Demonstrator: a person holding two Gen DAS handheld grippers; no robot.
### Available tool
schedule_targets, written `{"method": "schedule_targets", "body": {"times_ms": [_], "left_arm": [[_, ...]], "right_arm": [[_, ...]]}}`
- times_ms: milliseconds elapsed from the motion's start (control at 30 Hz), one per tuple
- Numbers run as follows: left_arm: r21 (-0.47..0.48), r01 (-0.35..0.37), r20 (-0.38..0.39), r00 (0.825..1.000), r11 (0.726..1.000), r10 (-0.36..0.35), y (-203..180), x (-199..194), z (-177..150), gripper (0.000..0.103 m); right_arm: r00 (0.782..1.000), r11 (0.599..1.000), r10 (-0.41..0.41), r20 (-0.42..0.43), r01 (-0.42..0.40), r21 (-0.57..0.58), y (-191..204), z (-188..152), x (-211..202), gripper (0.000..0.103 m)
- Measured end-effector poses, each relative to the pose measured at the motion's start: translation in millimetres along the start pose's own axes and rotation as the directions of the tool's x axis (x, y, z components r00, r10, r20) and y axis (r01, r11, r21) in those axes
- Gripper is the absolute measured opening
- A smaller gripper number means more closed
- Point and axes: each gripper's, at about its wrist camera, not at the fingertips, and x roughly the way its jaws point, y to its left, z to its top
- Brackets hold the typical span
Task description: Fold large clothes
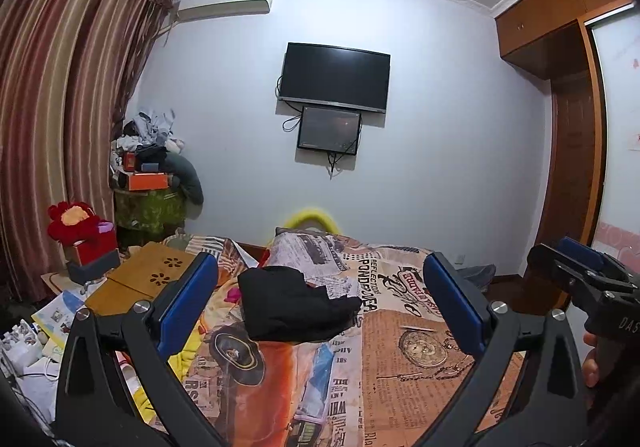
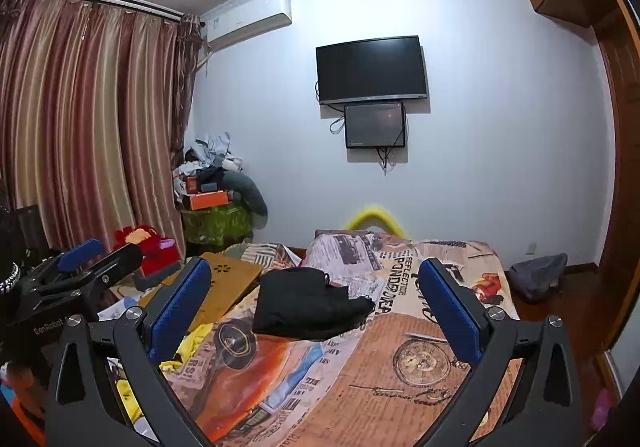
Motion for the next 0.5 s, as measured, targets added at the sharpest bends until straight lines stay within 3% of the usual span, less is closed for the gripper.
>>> {"method": "schedule_targets", "body": {"times_ms": [500], "left_arm": [[0.014, -0.01, -0.017, 1.0, 1.0, 0.011, -3.2, 1.1, -4.4, 0.103]], "right_arm": [[1.0, 1.0, 0.004, -0.025, -0.004, -0.006, 5.0, -0.8, -7.1, 0.103]]}}
